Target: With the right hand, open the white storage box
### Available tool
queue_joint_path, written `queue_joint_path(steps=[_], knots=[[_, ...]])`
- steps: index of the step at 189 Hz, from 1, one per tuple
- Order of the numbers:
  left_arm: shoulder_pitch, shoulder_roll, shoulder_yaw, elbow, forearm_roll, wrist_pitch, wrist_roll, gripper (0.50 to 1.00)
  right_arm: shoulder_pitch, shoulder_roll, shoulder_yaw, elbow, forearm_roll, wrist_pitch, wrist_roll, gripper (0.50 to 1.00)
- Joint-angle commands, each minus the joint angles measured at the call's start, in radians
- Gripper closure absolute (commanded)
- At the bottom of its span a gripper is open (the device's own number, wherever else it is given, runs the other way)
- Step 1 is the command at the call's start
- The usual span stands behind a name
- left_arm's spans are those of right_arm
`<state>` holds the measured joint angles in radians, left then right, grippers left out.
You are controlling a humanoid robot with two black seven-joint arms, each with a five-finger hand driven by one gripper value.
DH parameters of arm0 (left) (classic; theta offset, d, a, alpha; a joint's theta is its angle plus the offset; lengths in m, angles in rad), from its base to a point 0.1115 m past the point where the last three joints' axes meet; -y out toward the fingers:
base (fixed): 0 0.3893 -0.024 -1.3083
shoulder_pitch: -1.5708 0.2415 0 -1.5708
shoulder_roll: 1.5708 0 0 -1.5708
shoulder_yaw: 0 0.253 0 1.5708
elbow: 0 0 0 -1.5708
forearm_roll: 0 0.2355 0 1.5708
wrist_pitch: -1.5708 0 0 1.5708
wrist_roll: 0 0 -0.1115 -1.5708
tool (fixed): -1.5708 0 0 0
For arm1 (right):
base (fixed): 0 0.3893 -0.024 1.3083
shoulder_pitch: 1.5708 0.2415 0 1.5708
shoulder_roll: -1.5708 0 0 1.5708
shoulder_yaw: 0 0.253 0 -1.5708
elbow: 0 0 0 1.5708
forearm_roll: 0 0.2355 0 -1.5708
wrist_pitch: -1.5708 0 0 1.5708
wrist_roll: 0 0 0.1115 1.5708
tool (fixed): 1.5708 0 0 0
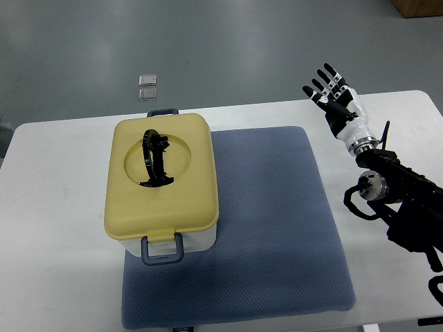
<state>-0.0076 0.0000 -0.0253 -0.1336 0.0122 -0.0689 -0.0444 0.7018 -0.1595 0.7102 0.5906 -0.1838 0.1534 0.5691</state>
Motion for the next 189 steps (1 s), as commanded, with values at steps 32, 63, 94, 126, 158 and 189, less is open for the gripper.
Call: queue_joint_path(steps=[32, 63, 94, 126, 158, 189], knots=[[0.000, 0.000, 0.001, -0.006, 0.000, -0.002, 0.005, 0.500, 0.001, -0.002, 0.000, -0.002, 0.000, 0.000, 0.000, 0.574], [-0.002, 0.000, 0.002, -0.004, 0.002, -0.002, 0.003, 0.500, 0.002, -0.002, 0.000, -0.002, 0.000, 0.000, 0.000, 0.574], [-0.002, 0.000, 0.002, -0.004, 0.002, 0.000, 0.003, 0.500, 0.002, -0.002, 0.000, -0.002, 0.000, 0.000, 0.002, 0.574], [-0.002, 0.000, 0.001, -0.004, 0.000, 0.000, 0.003, 0.500, 0.004, -0.002, 0.000, -0.002, 0.000, 0.000, 0.002, 0.574], [-0.002, 0.000, 0.002, -0.004, 0.000, 0.000, 0.003, 0.500, 0.002, -0.002, 0.000, -0.002, 0.000, 0.000, 0.002, 0.574], [-0.002, 0.000, 0.002, -0.004, 0.000, 0.000, 0.003, 0.500, 0.004, -0.003, 0.000, -0.002, 0.000, -0.002, 0.002, 0.574]])
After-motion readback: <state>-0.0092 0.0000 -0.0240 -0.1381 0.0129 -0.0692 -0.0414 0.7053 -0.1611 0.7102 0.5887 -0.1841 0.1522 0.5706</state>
